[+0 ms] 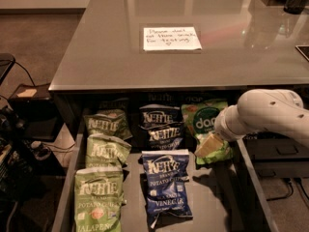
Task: Pick green rice chip bag from top drawer and place on counter
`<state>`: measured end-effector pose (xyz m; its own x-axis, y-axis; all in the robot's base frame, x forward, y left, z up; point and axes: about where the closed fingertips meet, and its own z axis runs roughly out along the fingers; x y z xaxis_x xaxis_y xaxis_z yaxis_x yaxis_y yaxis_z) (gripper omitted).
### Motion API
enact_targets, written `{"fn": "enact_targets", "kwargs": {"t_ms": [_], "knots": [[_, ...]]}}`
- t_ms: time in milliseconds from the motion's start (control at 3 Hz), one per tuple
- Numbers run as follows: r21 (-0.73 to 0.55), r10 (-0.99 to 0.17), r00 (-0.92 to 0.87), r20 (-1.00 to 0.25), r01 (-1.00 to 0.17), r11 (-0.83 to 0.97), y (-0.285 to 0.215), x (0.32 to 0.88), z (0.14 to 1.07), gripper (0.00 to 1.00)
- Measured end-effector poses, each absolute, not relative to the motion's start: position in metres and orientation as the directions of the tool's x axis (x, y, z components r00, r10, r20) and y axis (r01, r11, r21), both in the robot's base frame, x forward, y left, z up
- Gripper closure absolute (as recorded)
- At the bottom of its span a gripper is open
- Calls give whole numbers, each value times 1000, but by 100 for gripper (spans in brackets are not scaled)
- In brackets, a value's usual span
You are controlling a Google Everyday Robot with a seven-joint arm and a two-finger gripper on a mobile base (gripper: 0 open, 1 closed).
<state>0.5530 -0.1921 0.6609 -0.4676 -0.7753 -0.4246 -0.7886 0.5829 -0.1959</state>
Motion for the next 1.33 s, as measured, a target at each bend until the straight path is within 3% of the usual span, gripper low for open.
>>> {"fn": "enact_targets", "kwargs": {"t_ms": [333, 667, 1000, 1333], "knots": [[-180, -769, -475, -427, -789, 587, -190, 561, 649, 0], [-180, -767, -473, -434, -788, 589, -191, 568, 639, 12], [-180, -767, -474, -434, -788, 589, -191, 569, 643, 30], [-180, -767, -474, -434, -788, 589, -191, 569, 649, 55]]}}
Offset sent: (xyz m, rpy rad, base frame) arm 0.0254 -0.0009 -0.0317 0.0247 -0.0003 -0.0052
